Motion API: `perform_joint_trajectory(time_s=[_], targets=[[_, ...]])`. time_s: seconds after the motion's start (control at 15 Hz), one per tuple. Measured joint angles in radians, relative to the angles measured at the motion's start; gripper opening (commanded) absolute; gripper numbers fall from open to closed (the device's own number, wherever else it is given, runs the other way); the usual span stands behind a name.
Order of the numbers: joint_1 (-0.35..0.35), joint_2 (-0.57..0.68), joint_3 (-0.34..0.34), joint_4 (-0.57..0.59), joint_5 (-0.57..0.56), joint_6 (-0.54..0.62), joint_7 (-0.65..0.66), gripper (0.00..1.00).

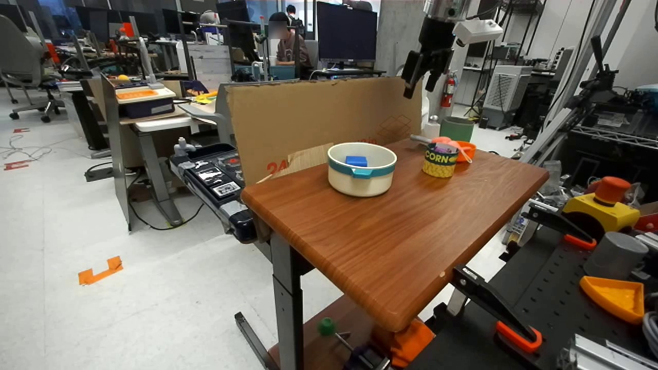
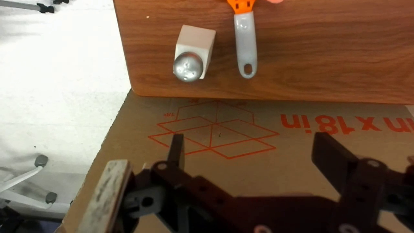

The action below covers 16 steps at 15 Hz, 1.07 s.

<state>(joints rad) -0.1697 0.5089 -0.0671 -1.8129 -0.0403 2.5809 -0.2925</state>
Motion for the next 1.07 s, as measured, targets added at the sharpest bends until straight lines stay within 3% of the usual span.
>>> perform_joint_trajectory(time_s=[0.67,1.07], targets=[[-0.031,-0.037,-0.063,-0.020,-0.012,0.001,0.024,1.00],[-0.040,-0.028,-0.048,-0.047,-0.012,-0.043,0.020,1.00]])
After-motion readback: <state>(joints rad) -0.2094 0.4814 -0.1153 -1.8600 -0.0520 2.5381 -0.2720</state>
